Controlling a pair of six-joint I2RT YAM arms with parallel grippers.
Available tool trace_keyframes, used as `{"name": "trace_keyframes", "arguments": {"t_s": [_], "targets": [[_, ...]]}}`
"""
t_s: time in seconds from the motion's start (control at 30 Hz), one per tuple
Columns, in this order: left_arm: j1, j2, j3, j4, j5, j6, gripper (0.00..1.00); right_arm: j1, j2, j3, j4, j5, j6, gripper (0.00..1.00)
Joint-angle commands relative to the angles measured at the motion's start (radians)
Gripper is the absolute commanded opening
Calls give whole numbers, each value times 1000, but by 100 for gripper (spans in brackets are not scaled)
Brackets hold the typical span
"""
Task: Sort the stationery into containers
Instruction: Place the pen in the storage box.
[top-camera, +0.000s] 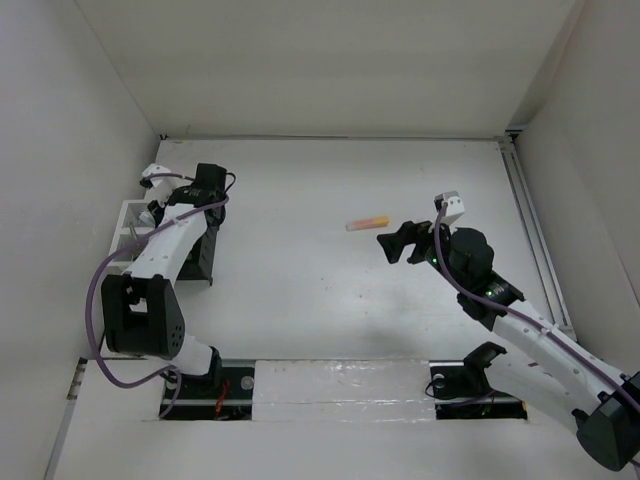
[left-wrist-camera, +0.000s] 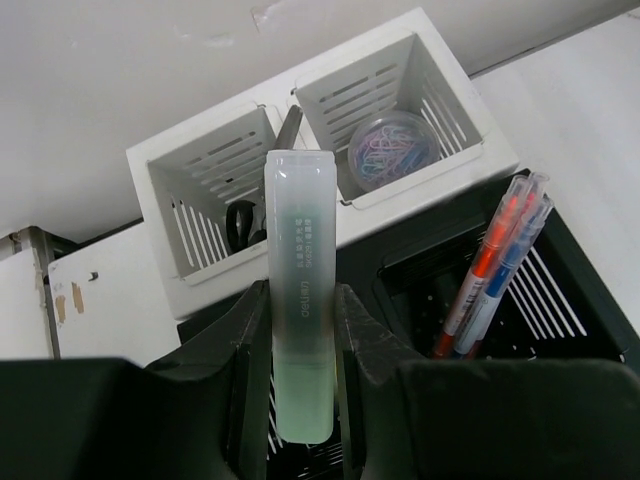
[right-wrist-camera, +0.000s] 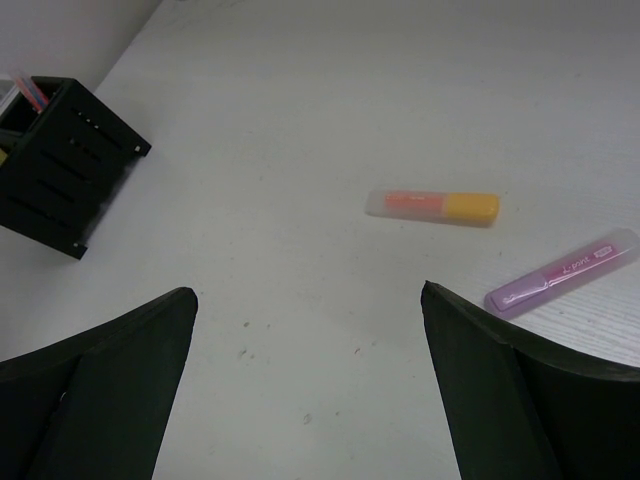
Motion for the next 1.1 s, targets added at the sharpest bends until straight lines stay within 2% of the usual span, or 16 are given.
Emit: {"name": "trace_keyframes", "arguments": {"t_s": [0.0,0.3,0.37,0.43,0.47,0.6,0.67,0.73,0.77,0.87,0.9,1.07], "targets": [[1,17,2,-28,-58,-88,0,-8,-16,-9,64,-17,-12,100],[1,26,2,-38,-14,-102,0,-8,-16,-9,64,-17,-12,100],[1,15,2,-16,-3,-61,0,-8,-16,-9,64,-17,-12,100],[1,15,2,-16,6,-60,6,-8,-16,-9,64,-26,-12,100],[1,15,2,-25,6,-60,11,-8,-16,-9,64,-27,-12,100],[1,26,13,-48,6,-60,17,-8,-16,-9,64,-27,-12,100],[1,26,13,-48,6,-60,26,-8,-16,-9,64,-27,-12,100],[1,26,13,-48,16,-50,28,-8,-16,-9,64,-27,-12,100],[1,17,13,-48,16,-50,33,-8,-16,-9,64,-27,-12,100],[1,6,13,-48,16,-50,33,-8,-25,-9,64,-27,-21,100],[1,-3,13,-36,16,-35,37,-8,-25,-9,64,-27,-21,100],[1,-34,13,-36,25,-34,41,-8,-25,-9,64,-27,-21,100]]}}
